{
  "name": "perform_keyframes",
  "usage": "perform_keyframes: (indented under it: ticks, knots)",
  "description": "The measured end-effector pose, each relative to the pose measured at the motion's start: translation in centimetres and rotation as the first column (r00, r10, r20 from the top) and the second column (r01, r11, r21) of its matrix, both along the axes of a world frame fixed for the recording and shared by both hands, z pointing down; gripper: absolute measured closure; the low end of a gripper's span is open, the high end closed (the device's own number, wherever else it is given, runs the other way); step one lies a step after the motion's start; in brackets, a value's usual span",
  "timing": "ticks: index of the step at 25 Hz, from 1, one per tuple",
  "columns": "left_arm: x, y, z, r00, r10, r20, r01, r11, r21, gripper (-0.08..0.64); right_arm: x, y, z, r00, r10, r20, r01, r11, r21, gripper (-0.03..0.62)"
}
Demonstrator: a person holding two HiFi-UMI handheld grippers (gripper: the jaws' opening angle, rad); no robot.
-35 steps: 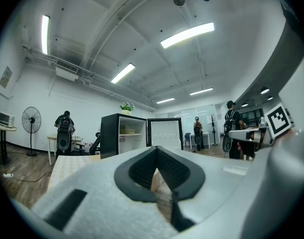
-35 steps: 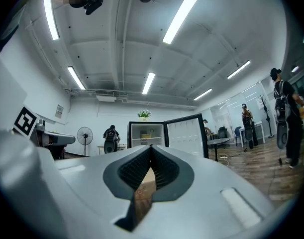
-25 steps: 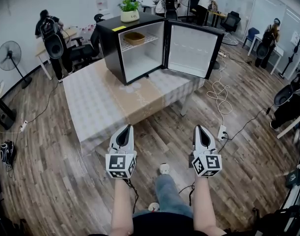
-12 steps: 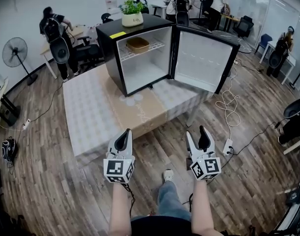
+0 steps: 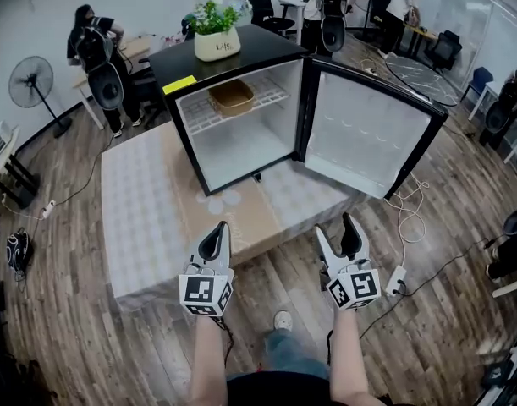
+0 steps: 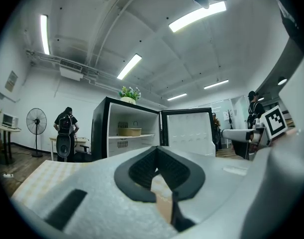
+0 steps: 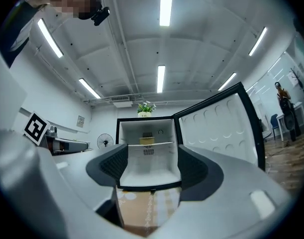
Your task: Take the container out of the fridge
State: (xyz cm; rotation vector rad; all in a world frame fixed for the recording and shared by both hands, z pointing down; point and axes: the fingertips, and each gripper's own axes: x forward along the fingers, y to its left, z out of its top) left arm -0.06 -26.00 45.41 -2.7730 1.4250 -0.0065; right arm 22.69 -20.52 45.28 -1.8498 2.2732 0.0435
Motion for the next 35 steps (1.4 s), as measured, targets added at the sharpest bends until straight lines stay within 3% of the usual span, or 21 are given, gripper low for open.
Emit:
perform_keyframes:
  ticks: [5, 11, 27, 32, 35]
  knots:
    - [2.3, -5.5, -0.2, 0.999, -0.049, -0.013, 0.049, 0.999, 0.012, 0.554, 1.5, -7.1, -0.7, 0.997, -0.076, -0.026, 0.076, 0.997, 0.015, 0.287]
    - [2.4, -9.6, -0.5, 0.994, -0.108, -0.015, 0.108, 0.994, 0.018, 0.554, 0.7, -13.3, -1.2, 0.985, -0.165, -0.042, 0.166, 0.986, 0.019, 0.287]
    - [2.6, -16.1, -2.3, 0.992, -0.125, -0.003, 0.125, 0.992, 0.019, 0.554, -3.6, -21.9, -3.9, 0.945, -0.304, -0.117, 0.306, 0.952, 0.002, 0.287]
    - [2.5, -17.5, -2.4, 0.993, -0.122, -0.008, 0.122, 0.992, 0.016, 0.554, -6.2, -24.5, -4.3, 0.889, -0.37, -0.269, 0.368, 0.928, -0.06, 0.294]
    - [2.6, -17.7, -2.1, 0.994, -0.112, -0.004, 0.112, 0.994, 0.01, 0.555, -8.1, -26.1, -4.5, 0.811, -0.405, -0.421, 0.397, 0.911, -0.112, 0.3]
